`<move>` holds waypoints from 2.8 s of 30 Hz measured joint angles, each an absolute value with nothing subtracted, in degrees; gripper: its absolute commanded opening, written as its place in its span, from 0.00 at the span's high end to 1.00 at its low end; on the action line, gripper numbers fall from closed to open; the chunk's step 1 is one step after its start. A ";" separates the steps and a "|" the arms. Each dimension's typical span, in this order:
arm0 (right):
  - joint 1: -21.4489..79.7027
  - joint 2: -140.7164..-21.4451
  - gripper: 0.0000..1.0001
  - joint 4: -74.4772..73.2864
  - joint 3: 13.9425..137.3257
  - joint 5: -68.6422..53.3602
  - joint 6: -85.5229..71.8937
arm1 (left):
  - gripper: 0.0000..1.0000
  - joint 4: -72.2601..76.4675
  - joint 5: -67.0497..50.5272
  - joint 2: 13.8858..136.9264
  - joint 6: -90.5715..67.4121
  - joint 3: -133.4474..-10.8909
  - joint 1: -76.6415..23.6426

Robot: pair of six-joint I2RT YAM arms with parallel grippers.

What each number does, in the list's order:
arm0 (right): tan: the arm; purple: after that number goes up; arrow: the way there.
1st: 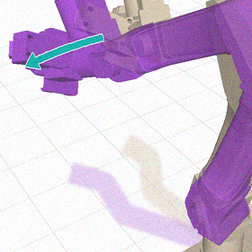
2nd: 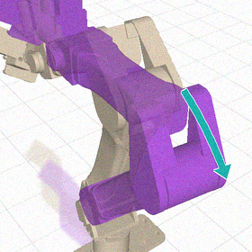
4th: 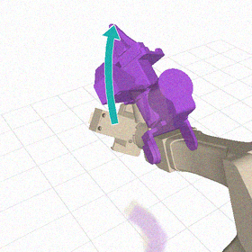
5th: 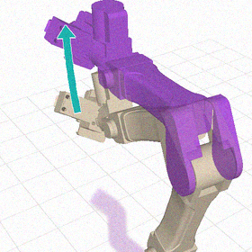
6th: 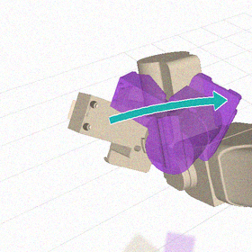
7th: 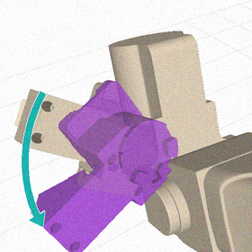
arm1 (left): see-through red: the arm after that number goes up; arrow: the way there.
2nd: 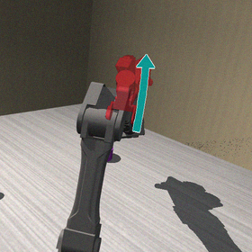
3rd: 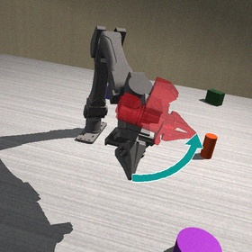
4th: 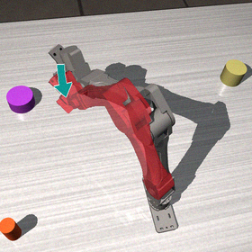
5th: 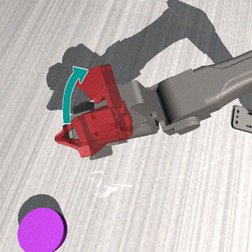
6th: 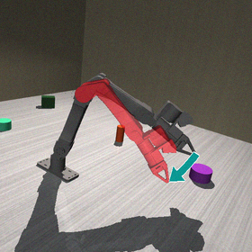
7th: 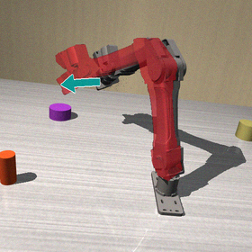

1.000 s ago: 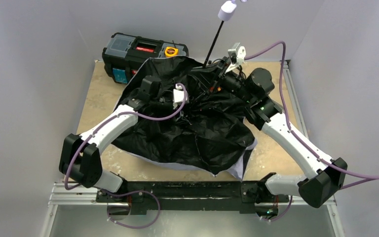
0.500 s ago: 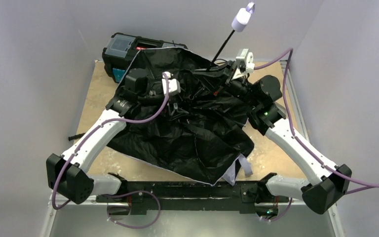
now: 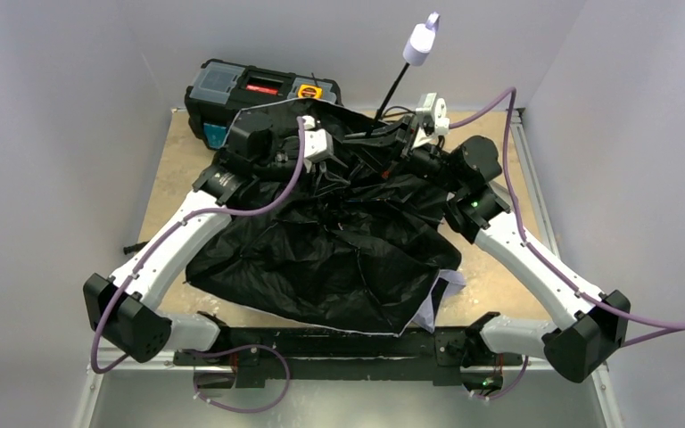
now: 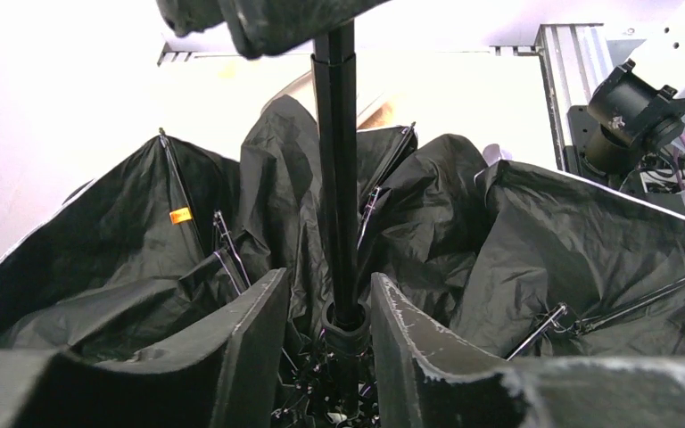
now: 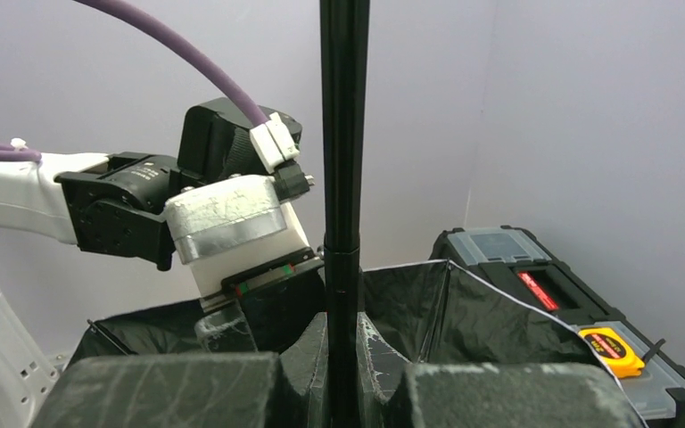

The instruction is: Open the umbrella

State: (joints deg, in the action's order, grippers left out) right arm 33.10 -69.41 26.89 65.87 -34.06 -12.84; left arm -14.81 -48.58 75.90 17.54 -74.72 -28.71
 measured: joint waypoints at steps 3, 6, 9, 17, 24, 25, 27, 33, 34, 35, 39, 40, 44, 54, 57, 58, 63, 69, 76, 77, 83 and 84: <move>33.26 -69.41 1.00 27.35 65.87 -34.09 -13.02 | 0.72 -15.75 -47.86 77.10 17.98 -75.70 -29.08; 33.26 -69.45 1.00 27.57 65.87 -34.02 -13.06 | 0.76 -17.02 -47.68 78.26 18.55 -76.53 -29.30; 33.26 -69.82 1.00 27.55 65.87 -33.98 -13.08 | 0.80 -18.41 -47.64 78.91 20.16 -76.99 -29.45; 33.28 -72.12 1.00 25.91 66.52 -33.41 -14.26 | 0.78 -20.84 -47.27 79.07 26.72 -74.98 -29.12; 33.32 -74.87 1.00 22.02 68.84 -31.22 -15.40 | 0.77 -21.71 -48.64 81.45 32.05 -74.41 -27.81; 33.32 -75.40 1.00 21.37 69.21 -30.89 -15.42 | 0.77 -21.87 -48.90 81.97 32.73 -74.43 -27.51; 33.32 -75.92 1.00 20.51 69.60 -30.24 -15.42 | 0.75 -22.24 -49.50 83.07 33.82 -74.46 -26.76; 33.15 -76.88 1.00 19.18 70.52 -28.84 -15.88 | 0.76 -23.79 -50.89 84.90 36.05 -74.46 -24.84; 33.08 -76.88 1.00 19.03 70.65 -28.62 -15.99 | 0.76 -24.03 -51.05 84.97 36.38 -74.46 -24.67; 32.97 -76.88 1.00 18.74 70.96 -28.36 -16.16 | 0.76 -24.23 -51.07 85.01 36.73 -74.46 -24.51; 32.75 -76.90 1.00 18.15 72.25 -27.97 -16.69 | 0.75 -25.30 -51.55 85.30 37.87 -74.48 -23.77; 32.62 -76.93 1.00 17.87 72.66 -28.01 -16.91 | 0.75 -25.76 -51.92 85.47 38.22 -74.48 -23.55; 32.38 -77.54 1.00 17.39 73.82 -28.03 -17.87 | 0.75 -26.96 -52.58 85.67 39.07 -74.37 -22.59; 32.01 -77.76 1.00 17.39 74.35 -28.05 -18.52 | 0.75 -27.59 -52.29 85.52 41.56 -72.66 -20.88; 32.01 -77.76 1.00 17.04 74.35 -28.03 -18.57 | 0.74 -27.16 -52.25 85.30 42.26 -71.99 -20.86; 32.01 -77.76 1.00 16.99 74.35 -28.03 -18.59 | 0.74 -27.09 -52.21 85.27 42.61 -71.83 -20.86; 32.01 -77.76 1.00 16.69 74.35 -27.99 -18.52 | 0.78 -27.07 -51.35 85.49 43.88 -71.35 -20.86; 31.94 -77.76 1.00 16.40 74.35 -27.44 -18.22 | 0.80 -28.42 -50.11 87.20 46.35 -72.49 -20.86; 31.68 -78.46 1.00 13.61 74.35 -25.36 -17.56 | 0.79 -30.30 -48.36 90.63 49.15 -74.00 -20.86; 31.70 -78.67 1.00 13.61 74.35 -25.17 -17.54 | 0.79 -30.33 -47.92 90.89 49.63 -74.00 -20.86; 31.70 -79.46 1.00 13.47 74.35 -24.75 -17.15 | 0.76 -30.50 -47.05 92.07 51.44 -74.17 -20.86; 31.70 -79.46 1.00 13.47 74.35 -24.71 -17.06 | 0.76 -30.72 -47.05 92.20 51.72 -74.39 -20.86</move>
State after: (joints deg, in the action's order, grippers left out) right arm 31.70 -79.46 13.47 74.35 -24.71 -17.06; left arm -30.72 -47.05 92.20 51.72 -74.39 -20.86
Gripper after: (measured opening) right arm 0.056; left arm 0.232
